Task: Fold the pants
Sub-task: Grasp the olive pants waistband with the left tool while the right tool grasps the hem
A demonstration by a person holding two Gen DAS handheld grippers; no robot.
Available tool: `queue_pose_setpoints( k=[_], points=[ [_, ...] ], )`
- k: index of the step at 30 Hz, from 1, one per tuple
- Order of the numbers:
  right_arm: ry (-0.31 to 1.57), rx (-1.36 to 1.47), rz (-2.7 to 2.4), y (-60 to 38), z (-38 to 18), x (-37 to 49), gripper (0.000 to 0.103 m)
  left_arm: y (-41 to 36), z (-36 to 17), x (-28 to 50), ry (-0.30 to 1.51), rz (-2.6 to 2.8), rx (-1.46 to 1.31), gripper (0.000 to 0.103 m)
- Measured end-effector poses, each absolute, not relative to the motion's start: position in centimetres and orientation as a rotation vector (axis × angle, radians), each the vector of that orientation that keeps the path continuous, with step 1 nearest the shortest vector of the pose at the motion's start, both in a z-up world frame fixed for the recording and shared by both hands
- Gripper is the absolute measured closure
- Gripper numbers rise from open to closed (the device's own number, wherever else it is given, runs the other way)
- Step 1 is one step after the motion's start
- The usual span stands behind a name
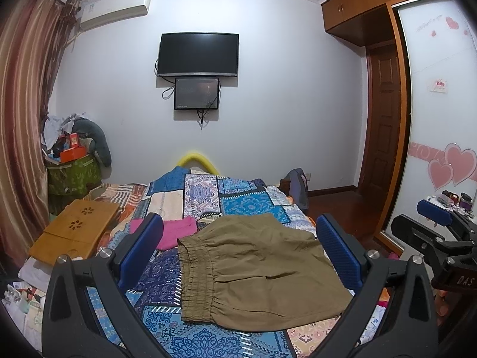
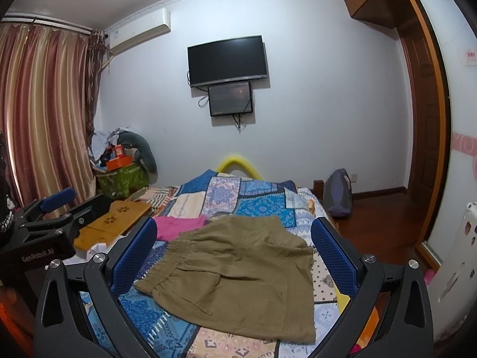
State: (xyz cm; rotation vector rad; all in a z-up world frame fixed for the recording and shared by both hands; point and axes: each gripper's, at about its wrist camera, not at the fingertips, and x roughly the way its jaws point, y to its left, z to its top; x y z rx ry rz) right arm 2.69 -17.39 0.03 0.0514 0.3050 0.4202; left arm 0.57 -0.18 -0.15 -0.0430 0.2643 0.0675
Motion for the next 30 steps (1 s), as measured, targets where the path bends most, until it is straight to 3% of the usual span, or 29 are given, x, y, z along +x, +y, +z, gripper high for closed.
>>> queue_pose_setpoints(
  k=[14,27,30],
  points=[
    [0.475,0.046,0.313,-20.0,-4.8,7.2,0.000,2.8,-3.7,6.2,0.401,0.087,-0.077,0.000],
    [0.563,-0.051,0.238,-22.1,-7.8,13.7,0.001,9.2,-9.6,17.6,0.645,0.175,-0.086,0.000],
    [0.617,-0.094,0.223,-22.0,-9.3,15.7,0.011,10.6,-11.5,20.7,0.715,0.177,-0.075,0.000]
  ],
)
